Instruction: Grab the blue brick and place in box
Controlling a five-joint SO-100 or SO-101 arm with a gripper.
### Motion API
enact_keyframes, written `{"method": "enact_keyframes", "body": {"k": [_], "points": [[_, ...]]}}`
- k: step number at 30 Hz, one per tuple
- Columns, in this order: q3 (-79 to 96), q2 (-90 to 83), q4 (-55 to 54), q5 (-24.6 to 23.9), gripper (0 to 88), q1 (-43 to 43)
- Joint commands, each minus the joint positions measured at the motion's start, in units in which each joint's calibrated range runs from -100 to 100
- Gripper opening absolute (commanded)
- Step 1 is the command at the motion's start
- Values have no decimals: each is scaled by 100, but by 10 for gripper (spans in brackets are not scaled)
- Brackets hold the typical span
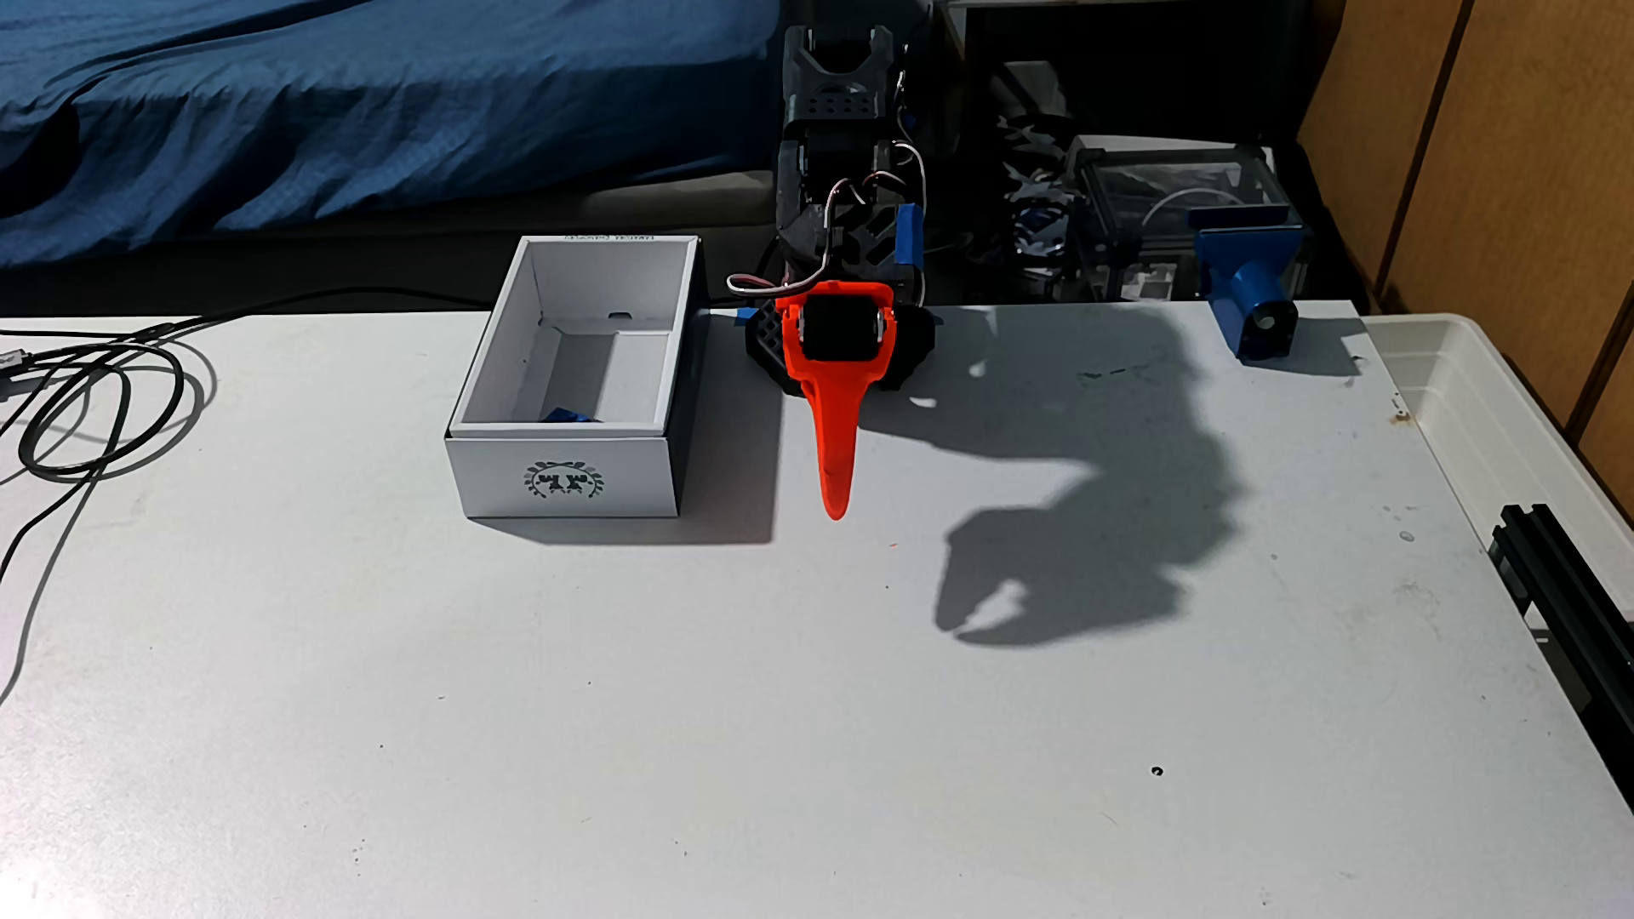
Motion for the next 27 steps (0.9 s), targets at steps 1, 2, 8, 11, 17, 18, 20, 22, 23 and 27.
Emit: {"method": "enact_keyframes", "body": {"k": [1,2,8,11,17,18,20,22,23,27], "points": [[-24,-57,-92,3,8,21],[-24,-57,-92,3,8,13],[-24,-57,-100,3,9,6],[-24,-57,-100,3,9,6],[-6,-57,-109,3,9,-9],[2,-57,-109,3,9,-24],[73,-57,-109,3,9,-31],[82,-57,-109,3,9,-31],[82,-57,-109,3,9,-31],[162,-57,-100,18,9,-31]]}}
